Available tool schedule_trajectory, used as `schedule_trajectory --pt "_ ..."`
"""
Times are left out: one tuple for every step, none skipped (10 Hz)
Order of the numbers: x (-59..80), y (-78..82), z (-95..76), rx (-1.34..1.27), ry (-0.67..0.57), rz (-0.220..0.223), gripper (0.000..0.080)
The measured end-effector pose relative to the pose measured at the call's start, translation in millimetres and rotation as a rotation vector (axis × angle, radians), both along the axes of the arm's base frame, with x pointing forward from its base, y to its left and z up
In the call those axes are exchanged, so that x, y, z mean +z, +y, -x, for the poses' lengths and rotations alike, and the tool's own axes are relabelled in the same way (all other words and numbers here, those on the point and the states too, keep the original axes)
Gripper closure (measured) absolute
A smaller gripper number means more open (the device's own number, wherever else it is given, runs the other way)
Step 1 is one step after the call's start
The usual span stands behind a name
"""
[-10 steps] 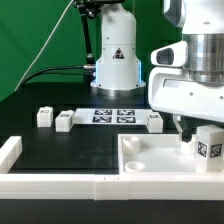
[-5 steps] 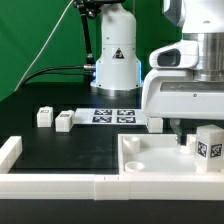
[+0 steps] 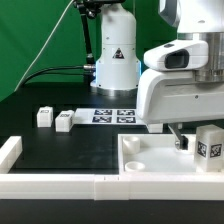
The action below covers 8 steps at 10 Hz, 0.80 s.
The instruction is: Assemble one leg
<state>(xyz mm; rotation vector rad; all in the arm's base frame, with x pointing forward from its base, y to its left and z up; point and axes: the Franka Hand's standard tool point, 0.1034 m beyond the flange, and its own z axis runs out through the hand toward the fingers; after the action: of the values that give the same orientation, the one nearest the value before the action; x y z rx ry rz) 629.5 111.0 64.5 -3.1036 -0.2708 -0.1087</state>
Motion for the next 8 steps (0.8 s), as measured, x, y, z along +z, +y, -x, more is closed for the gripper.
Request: schedule_trajectory --pt "0.0 -0.2 0.0 0.000 0.000 0.000 0.0383" --pt "0.0 -0.2 0.0 0.000 0.000 0.000 0.0383" --pt "-0.3 -0.3 0.1 0.000 0.000 0.000 0.0508" --pt "-0.3 -0.3 0.1 -0.005 0.001 0.000 0.0508" --pt "-0.5 -0.4 0.1 -0.031 0.002 -0.001 0.0508" --pt "-0.6 -0.3 0.2 -0.055 0.002 -0.003 0.0508" --pt "-0.7 -0.5 0.2 -0.129 0.005 -0.009 0.0508" --pt "-0.8 -1.1 0.2 -0.279 0.010 -0.018 0.0508"
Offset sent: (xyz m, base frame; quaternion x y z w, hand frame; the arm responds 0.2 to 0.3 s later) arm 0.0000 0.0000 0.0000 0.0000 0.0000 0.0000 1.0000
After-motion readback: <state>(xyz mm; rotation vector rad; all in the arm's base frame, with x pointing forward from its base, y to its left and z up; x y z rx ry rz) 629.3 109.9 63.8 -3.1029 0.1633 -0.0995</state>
